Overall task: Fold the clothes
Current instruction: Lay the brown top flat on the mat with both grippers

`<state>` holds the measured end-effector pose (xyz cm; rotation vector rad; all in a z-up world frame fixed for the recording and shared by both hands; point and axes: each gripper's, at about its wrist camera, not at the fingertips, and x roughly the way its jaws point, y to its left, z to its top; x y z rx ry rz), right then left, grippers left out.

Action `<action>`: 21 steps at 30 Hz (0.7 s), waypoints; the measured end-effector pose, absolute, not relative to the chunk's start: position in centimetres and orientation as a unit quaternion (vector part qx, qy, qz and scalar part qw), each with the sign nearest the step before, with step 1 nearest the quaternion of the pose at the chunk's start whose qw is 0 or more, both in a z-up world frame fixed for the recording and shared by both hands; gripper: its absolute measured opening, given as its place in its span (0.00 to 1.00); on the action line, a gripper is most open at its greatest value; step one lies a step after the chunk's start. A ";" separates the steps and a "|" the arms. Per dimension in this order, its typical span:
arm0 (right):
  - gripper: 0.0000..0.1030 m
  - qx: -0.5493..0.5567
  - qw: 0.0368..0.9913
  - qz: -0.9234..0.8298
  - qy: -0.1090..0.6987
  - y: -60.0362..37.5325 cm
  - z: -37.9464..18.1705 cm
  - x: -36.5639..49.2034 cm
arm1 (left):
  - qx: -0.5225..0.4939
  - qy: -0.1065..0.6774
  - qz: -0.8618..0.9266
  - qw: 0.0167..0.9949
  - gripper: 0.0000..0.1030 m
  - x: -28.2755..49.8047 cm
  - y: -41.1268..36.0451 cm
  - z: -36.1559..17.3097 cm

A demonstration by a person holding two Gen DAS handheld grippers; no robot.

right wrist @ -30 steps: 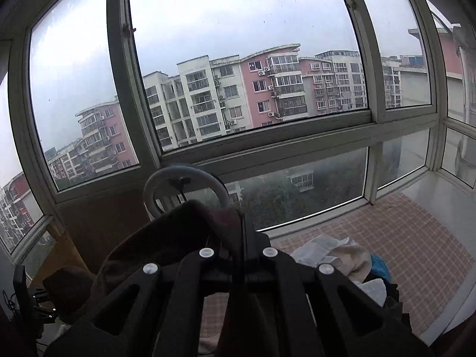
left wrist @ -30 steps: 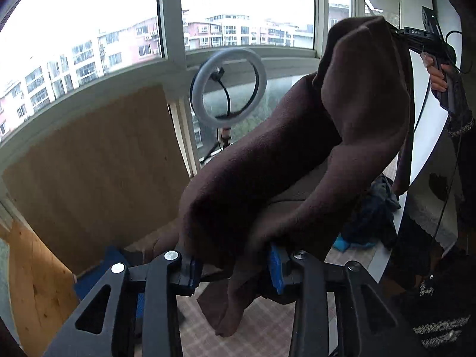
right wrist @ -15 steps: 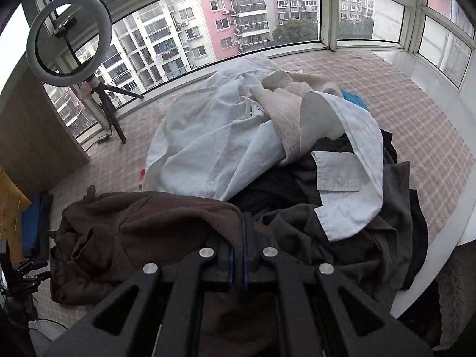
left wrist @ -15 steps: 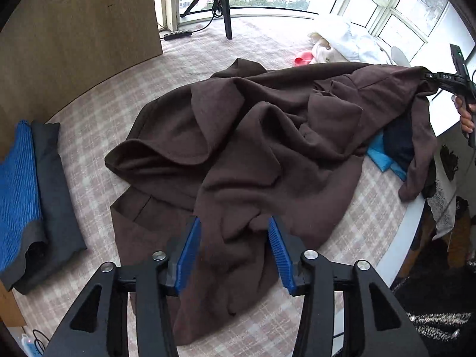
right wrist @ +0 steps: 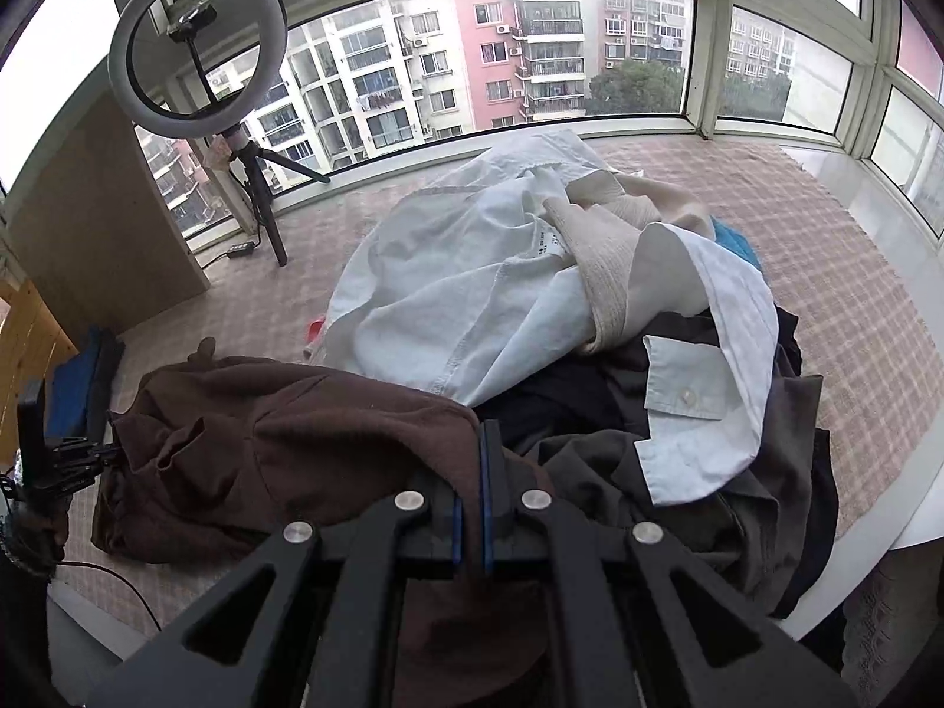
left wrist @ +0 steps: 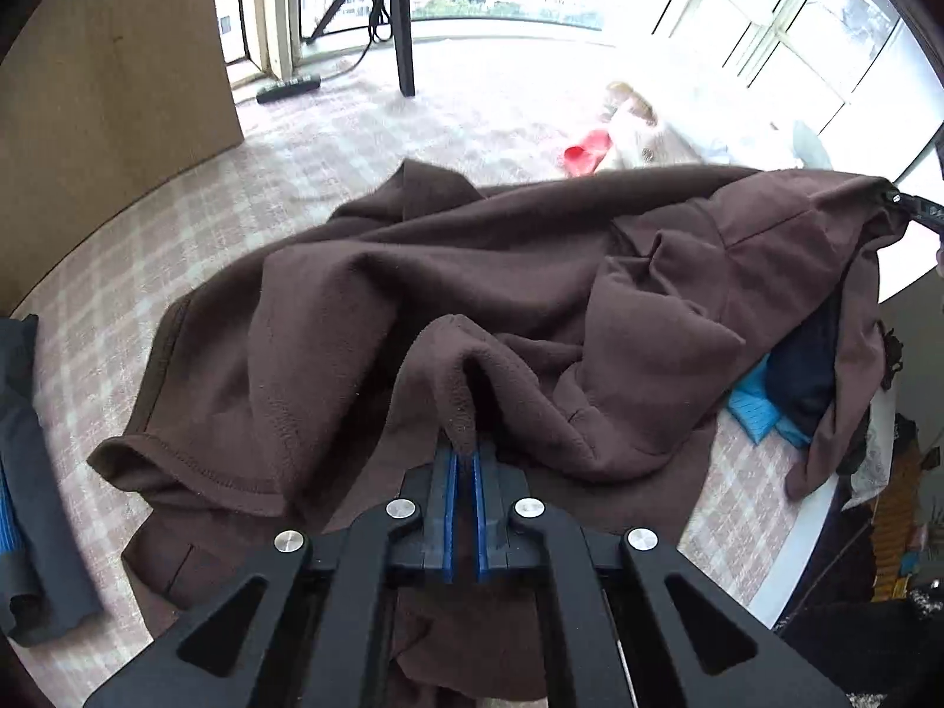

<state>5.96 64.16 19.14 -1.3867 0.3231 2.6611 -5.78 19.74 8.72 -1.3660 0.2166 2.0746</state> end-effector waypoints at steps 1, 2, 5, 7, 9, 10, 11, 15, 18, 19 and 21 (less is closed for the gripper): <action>0.04 -0.453 0.058 0.884 0.099 63.7 19.5 6.2 | -0.506 0.075 0.801 0.313 0.03 -5.2 18.5 10.4; 0.04 -0.445 0.054 0.889 0.089 63.0 20.2 6.4 | -0.492 0.065 0.813 0.305 0.03 -4.7 17.1 12.3; 0.04 -0.411 0.033 0.908 0.074 61.0 23.0 7.0 | -0.434 0.044 0.855 0.280 0.03 -2.9 12.6 19.2; 0.04 -0.378 0.010 0.923 0.077 59.7 25.8 7.2 | -0.388 0.044 0.885 0.255 0.03 -1.4 9.8 24.4; 0.04 -0.336 -0.018 0.938 0.087 58.5 29.2 7.7 | -0.343 0.047 0.909 0.233 0.03 0.4 7.3 29.5; 0.04 -0.313 -0.033 0.944 0.095 58.1 31.0 8.2 | -0.320 0.052 0.920 0.220 0.03 1.5 6.2 32.0; 0.04 -0.291 -0.048 0.950 0.103 57.6 32.7 8.7 | -0.296 0.056 0.930 0.208 0.03 2.5 5.1 34.4; 0.04 -0.214 -0.094 0.966 0.107 55.7 38.6 12.2 | -0.216 0.068 0.957 0.179 0.03 7.4 1.2 42.3; 0.04 -0.165 -0.119 0.974 0.103 54.4 41.9 15.2 | -0.167 0.076 0.968 0.168 0.03 10.5 -0.9 46.5; 0.04 -0.151 -0.128 0.975 0.105 54.1 42.8 16.1 | -0.151 0.080 0.972 0.164 0.03 11.4 -1.6 47.8; 0.04 -0.133 -0.144 0.975 0.106 53.5 44.1 17.4 | -0.134 0.084 0.974 0.160 0.03 12.1 -2.3 49.6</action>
